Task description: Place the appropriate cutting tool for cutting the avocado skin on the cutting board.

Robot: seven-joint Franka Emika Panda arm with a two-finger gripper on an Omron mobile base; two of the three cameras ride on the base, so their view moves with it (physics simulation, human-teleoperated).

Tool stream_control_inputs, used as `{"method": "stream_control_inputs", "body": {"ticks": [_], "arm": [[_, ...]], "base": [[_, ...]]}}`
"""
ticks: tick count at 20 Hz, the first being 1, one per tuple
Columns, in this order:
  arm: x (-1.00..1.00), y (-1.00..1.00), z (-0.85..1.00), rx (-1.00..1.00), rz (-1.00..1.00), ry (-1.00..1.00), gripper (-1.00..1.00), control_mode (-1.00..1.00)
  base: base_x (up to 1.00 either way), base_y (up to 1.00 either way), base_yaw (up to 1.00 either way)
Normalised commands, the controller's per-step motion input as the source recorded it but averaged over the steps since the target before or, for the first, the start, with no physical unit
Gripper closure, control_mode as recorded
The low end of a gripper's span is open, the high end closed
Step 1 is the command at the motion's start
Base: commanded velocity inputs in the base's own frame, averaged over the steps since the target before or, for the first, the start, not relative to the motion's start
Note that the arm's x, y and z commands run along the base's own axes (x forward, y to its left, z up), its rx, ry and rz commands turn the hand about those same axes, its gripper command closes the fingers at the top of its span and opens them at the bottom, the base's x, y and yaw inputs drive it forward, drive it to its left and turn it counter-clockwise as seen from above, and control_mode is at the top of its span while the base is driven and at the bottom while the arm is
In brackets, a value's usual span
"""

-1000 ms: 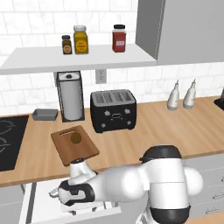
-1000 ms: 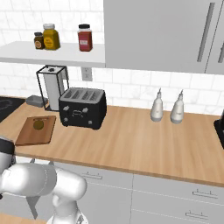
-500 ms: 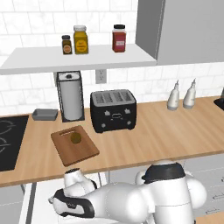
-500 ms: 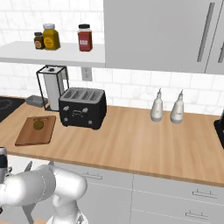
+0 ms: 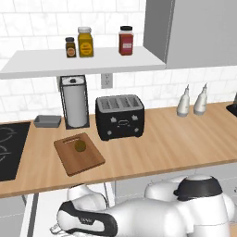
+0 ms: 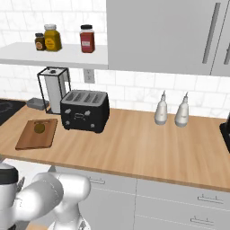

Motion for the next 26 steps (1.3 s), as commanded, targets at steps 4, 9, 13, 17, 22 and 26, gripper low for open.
{"method": "stream_control_inputs", "body": {"ticks": [4, 9, 13, 17, 22, 26], "arm": [[0.00, 0.03, 0.12, -0.04, 0.00, 0.00, -1.00, -1.00], [0.52, 0.10, 0.13, -0.05, 0.00, 0.00, -1.00, -1.00], [0.74, 0.19, 0.08, -0.08, 0.00, 0.00, -1.00, -1.00], [0.65, 0.21, 0.04, -0.10, 0.02, 0.00, -1.00, -1.00], [0.40, 0.28, -0.14, -0.10, 0.04, -0.11, -1.00, -1.00], [0.33, 0.06, -0.20, -0.02, 0.08, -0.12, -1.00, -1.00]], "base": [[0.00, 0.00, 0.00], [0.00, 0.00, 0.00], [0.00, 0.00, 0.00], [0.00, 0.00, 0.00], [0.00, 0.00, 0.00], [0.00, 0.00, 0.00]]}}
